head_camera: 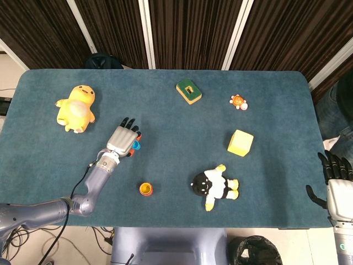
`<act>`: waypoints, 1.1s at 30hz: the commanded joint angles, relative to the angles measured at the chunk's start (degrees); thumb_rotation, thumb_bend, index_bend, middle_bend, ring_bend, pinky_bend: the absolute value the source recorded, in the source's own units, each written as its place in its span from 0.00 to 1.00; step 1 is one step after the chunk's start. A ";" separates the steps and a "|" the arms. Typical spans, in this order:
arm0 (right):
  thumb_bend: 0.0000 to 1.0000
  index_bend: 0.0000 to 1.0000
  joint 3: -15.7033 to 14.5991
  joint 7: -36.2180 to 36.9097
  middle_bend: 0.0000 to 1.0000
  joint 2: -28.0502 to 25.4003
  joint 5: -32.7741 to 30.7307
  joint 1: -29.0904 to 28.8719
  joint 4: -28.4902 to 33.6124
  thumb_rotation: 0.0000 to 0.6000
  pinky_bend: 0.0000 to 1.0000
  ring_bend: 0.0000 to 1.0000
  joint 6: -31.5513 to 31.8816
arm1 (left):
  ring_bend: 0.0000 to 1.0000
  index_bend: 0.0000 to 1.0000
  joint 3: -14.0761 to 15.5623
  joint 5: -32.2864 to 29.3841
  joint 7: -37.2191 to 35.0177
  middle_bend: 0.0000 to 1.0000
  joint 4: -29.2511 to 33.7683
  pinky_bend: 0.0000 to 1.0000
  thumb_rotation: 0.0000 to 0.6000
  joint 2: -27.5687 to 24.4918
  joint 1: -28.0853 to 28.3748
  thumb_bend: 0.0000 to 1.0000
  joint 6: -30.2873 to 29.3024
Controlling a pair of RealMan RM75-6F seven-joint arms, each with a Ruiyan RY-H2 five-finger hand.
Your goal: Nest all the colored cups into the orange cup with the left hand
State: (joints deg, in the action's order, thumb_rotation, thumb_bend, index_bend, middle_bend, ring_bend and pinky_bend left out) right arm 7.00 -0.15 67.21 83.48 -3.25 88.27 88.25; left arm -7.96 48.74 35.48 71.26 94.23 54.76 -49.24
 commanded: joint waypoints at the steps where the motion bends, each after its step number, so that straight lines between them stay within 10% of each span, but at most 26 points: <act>1: 0.37 0.07 -0.02 -0.03 0.05 0.02 0.00 -0.02 -0.01 1.00 0.04 0.07 -0.06 | 0.01 0.50 -0.11 0.68 -0.54 0.26 -0.16 0.08 1.00 0.15 -0.11 0.31 -0.38; 12: 0.37 0.07 0.13 0.22 0.05 -0.02 -0.18 0.00 -0.08 1.00 0.04 0.07 0.02 | 0.01 0.50 -0.91 2.07 -2.33 0.27 2.65 0.08 1.00 -1.47 -0.53 0.34 -1.06; 33: 0.37 0.07 -0.12 -0.59 0.05 0.20 -0.04 -0.14 0.05 1.00 0.04 0.07 -0.30 | 0.00 0.48 2.96 7.84 2.07 0.25 39.51 0.08 1.00 -22.68 -3.34 0.33 -3.89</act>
State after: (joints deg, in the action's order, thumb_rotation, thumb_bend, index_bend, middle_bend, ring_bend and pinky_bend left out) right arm 6.89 -0.73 67.41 83.44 -3.39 88.31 87.95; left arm -6.20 55.22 37.01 107.81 73.61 51.91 -53.17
